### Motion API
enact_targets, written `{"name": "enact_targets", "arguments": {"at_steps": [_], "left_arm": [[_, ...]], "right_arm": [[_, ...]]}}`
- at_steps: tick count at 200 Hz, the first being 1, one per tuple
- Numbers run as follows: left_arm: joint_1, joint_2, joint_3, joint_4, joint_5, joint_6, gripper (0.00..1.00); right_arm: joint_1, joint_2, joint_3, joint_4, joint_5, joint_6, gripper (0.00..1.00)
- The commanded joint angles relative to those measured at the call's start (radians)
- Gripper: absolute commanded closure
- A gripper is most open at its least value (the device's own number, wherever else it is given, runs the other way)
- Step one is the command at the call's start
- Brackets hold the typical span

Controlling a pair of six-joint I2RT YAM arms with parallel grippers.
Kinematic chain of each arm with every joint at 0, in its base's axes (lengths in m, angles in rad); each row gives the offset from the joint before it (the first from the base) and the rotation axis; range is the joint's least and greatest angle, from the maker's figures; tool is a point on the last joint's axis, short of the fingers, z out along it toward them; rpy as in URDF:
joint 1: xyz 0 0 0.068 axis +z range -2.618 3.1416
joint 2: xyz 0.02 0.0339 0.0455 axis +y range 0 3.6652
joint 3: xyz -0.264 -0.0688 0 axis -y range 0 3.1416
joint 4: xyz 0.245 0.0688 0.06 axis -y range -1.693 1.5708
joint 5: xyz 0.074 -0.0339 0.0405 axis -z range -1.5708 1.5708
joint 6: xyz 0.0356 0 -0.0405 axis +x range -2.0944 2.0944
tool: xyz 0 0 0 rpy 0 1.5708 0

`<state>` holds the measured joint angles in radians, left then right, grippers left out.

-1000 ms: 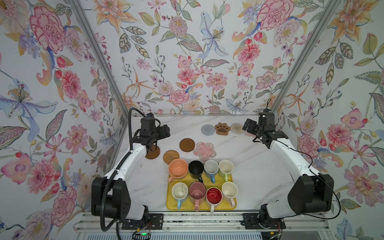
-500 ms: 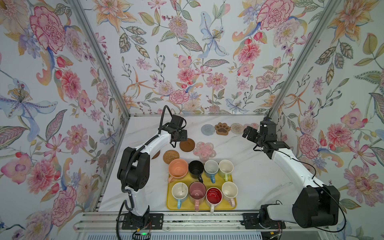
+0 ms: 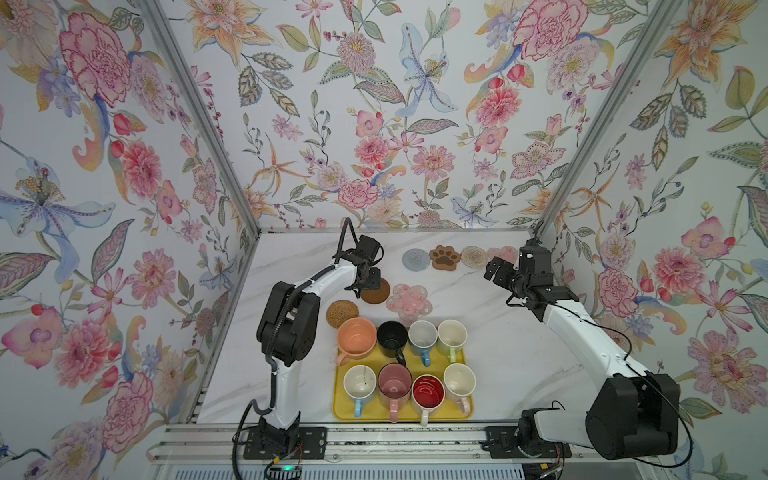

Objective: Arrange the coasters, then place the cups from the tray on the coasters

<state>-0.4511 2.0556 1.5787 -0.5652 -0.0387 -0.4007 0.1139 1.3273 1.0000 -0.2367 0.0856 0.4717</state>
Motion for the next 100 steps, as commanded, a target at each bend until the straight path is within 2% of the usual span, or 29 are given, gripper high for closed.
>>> {"name": "enact_targets", "arguments": {"at_steps": [1, 100], "left_arm": [[0.001, 0.036, 0.041, -0.026, -0.03, 0.004, 0.28], [0.004, 0.123, 0.097, -0.048, -0.058, 0.016, 0.33]], "right_arm": [[0.003, -0.023, -0.002, -0.016, 0.001, 0.011, 0.01], [0.002, -0.013, -0.003, -0.014, 0.002, 0.01, 0.01]]}}
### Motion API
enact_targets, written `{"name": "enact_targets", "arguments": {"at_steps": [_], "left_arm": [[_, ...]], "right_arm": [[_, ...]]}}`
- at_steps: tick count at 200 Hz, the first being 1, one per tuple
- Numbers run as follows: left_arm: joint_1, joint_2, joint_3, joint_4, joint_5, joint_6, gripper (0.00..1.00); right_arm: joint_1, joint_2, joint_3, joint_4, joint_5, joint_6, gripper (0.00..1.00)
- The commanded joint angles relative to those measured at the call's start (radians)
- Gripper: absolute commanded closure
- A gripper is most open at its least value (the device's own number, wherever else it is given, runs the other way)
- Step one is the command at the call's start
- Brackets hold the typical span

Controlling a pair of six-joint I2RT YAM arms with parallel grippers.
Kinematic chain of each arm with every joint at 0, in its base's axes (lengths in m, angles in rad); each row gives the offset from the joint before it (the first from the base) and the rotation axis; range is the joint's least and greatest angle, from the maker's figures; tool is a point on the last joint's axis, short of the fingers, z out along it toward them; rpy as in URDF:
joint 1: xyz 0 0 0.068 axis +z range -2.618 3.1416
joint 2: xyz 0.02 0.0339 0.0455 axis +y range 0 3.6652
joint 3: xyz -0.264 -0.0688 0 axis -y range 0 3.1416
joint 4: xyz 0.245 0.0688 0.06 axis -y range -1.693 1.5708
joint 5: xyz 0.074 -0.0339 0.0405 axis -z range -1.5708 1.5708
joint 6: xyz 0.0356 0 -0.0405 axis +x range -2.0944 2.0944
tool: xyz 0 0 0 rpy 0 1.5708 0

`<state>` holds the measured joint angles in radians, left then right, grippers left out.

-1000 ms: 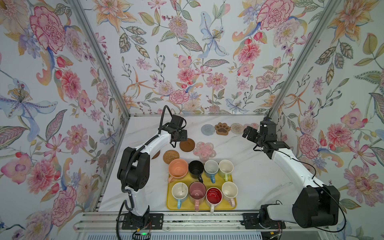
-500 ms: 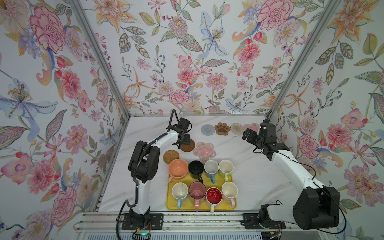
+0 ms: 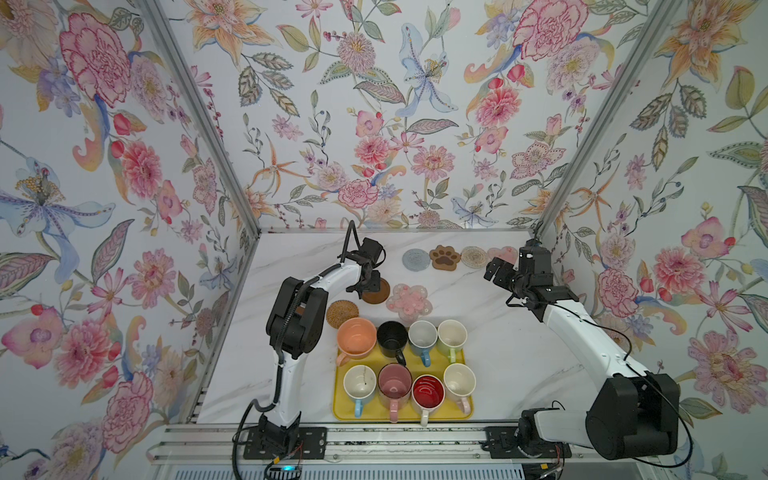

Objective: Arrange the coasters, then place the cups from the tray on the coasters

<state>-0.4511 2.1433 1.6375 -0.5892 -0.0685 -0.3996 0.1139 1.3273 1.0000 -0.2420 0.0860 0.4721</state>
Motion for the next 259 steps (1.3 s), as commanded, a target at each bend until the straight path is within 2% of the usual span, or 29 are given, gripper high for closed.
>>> {"name": "enact_targets", "arguments": {"at_steps": [1, 109, 144, 193, 259], "left_arm": [[0.004, 0.036, 0.039, -0.024, -0.028, 0.015, 0.33], [0.023, 0.092, 0.059, -0.016, -0.017, 0.019, 0.38], [0.037, 0.112, 0.074, -0.014, -0.021, 0.019, 0.44], [0.081, 0.148, 0.12, -0.003, -0.006, 0.025, 0.49], [0.161, 0.183, 0.179, 0.014, 0.003, 0.025, 0.49]], "right_arm": [[0.002, -0.015, -0.003, -0.008, 0.001, 0.01, 0.01], [0.003, -0.021, -0.003, -0.013, 0.005, 0.013, 0.01], [0.002, -0.025, 0.002, -0.02, 0.01, 0.014, 0.01], [0.003, -0.031, 0.006, -0.027, 0.014, 0.014, 0.01], [0.007, -0.003, 0.018, -0.056, -0.004, 0.024, 0.01]]}}
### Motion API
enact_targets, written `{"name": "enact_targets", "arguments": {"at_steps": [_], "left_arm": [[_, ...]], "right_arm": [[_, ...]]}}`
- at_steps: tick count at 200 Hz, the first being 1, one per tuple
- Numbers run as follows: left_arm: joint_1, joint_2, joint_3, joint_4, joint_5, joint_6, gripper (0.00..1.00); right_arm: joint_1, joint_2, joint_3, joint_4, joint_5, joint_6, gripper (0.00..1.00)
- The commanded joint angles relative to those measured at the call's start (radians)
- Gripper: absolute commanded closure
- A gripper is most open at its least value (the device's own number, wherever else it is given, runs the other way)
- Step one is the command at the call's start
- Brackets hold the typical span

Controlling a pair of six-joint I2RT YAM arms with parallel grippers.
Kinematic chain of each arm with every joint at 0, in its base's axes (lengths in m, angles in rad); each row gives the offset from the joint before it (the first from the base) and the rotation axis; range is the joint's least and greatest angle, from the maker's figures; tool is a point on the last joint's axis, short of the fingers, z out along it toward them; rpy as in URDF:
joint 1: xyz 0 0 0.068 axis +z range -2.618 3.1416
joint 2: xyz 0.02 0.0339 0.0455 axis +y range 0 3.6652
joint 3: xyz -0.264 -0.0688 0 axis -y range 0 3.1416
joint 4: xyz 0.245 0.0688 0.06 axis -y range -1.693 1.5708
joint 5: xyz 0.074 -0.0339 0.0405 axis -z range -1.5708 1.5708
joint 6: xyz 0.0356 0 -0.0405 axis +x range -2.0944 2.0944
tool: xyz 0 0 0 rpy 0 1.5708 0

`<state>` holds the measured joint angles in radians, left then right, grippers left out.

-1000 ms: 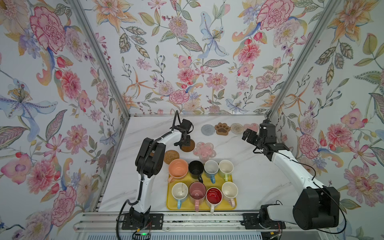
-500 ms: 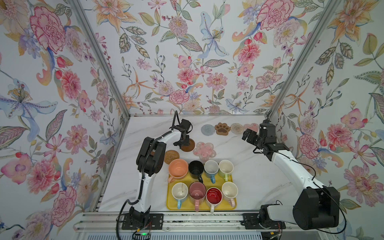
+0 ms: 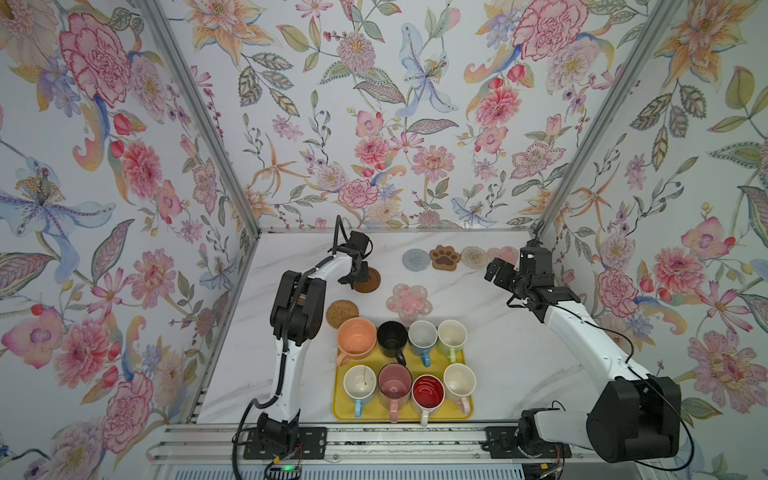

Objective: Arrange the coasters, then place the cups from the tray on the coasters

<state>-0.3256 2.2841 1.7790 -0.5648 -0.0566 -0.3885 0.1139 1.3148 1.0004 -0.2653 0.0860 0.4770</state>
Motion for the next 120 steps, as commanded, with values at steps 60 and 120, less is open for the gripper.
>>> {"name": "enact_targets", "arguments": {"at_steps": [60, 120], "left_arm": [[0.078, 0.102, 0.145, -0.01, 0.016, 0.019, 0.49], [0.106, 0.133, 0.226, 0.009, 0.063, 0.013, 0.49]], "right_arm": [[0.077, 0.124, 0.115, -0.103, -0.018, 0.007, 0.01], [0.216, 0.308, 0.3, -0.198, -0.036, -0.014, 0.01]]}}
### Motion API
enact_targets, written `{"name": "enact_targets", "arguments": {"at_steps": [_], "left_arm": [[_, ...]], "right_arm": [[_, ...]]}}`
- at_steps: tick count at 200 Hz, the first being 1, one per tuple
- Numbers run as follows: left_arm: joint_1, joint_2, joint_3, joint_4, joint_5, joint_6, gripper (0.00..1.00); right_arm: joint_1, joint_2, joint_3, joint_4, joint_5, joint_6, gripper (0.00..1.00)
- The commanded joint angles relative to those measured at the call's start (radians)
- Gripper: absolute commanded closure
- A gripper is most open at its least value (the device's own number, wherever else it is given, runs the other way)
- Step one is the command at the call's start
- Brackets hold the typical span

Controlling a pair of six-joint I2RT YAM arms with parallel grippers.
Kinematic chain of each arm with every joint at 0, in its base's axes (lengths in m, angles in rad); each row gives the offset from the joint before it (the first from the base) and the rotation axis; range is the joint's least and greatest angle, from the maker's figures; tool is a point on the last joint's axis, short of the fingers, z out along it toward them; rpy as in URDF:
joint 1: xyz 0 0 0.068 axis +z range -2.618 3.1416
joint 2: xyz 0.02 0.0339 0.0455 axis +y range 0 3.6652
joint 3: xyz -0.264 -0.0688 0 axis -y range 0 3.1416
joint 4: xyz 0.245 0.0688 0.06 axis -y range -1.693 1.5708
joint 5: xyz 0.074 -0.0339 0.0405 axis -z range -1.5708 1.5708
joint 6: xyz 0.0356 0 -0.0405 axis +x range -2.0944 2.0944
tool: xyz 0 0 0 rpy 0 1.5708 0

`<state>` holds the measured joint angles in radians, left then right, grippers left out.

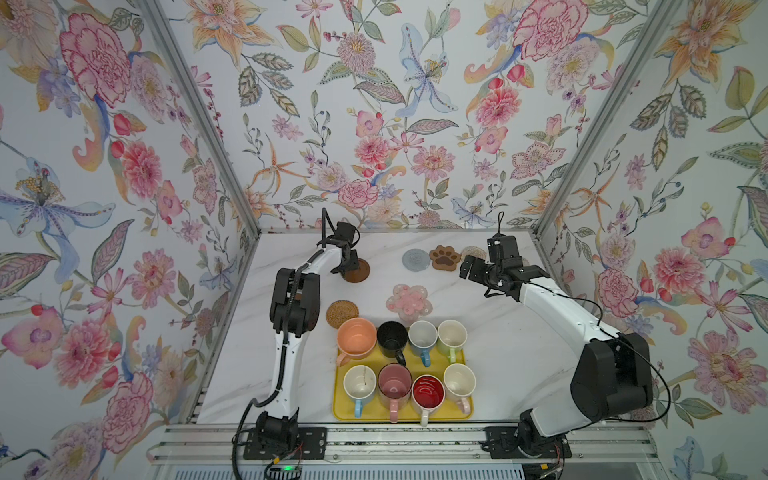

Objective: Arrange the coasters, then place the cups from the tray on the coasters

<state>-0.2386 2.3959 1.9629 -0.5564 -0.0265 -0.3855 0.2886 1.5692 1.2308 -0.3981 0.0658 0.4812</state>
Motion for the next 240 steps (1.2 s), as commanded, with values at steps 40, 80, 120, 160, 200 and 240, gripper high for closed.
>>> {"name": "enact_targets", "arguments": {"at_steps": [40, 80, 120, 160, 200, 240], "left_arm": [[0.032, -0.029, 0.021, 0.051, 0.07, 0.016, 0.44], [0.033, -0.202, -0.099, 0.187, 0.091, 0.04, 0.34], [0.051, -0.41, -0.299, 0.368, 0.117, 0.04, 0.25], [0.102, -0.598, -0.533, 0.535, 0.168, -0.008, 0.13], [0.146, -0.735, -0.703, 0.625, 0.193, -0.03, 0.02], [0.159, -0.812, -0.765, 0.62, 0.167, -0.023, 0.01]], "right_arm": [[0.111, 0.198, 0.222, -0.168, -0.034, -0.058, 0.02], [0.14, 0.34, 0.358, -0.26, -0.1, -0.109, 0.06], [0.178, 0.46, 0.458, -0.339, -0.128, -0.157, 0.09], [0.202, 0.539, 0.521, -0.385, -0.129, -0.176, 0.09], [0.203, 0.599, 0.565, -0.401, -0.13, -0.173, 0.1], [0.199, 0.655, 0.595, -0.403, -0.123, -0.179, 0.16]]}}
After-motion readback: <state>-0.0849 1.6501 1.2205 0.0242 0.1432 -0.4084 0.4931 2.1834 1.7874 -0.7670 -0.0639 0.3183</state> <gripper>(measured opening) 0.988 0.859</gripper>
